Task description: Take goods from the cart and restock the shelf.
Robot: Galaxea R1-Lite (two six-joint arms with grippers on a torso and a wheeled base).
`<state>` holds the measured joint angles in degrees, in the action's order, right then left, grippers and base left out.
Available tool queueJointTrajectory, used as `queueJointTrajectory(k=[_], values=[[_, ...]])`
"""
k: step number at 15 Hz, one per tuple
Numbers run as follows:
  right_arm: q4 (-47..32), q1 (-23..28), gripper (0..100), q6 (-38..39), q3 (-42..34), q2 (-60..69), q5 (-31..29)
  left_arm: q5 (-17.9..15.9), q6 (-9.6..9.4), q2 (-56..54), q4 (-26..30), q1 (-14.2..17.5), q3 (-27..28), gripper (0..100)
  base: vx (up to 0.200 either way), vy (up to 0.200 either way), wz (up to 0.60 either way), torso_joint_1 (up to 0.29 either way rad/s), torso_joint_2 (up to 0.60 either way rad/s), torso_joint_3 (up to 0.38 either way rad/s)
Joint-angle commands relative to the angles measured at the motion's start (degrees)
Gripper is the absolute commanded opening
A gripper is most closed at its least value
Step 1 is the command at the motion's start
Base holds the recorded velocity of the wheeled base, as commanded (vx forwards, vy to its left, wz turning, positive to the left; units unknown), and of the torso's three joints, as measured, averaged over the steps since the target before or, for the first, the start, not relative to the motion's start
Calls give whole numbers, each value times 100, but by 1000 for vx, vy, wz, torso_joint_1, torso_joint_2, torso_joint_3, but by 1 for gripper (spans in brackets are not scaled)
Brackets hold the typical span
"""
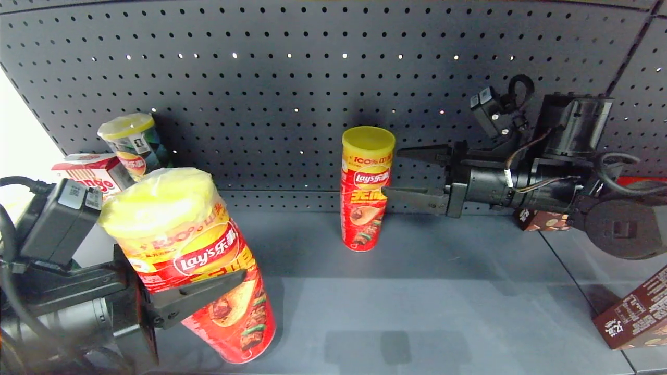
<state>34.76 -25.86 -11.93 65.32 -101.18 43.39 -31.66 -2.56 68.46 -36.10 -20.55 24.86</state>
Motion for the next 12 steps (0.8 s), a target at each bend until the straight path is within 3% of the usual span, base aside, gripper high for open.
queueJointTrajectory(k=[1,12], values=[[14,-7,100,-2,-1,-130,12,2,1,9,-3,16,19,0,0,0,0,0,0,0],[321,10,100,-2,245,-938,249,2,1,308,-3,16,415,0,0,0,0,0,0,0]])
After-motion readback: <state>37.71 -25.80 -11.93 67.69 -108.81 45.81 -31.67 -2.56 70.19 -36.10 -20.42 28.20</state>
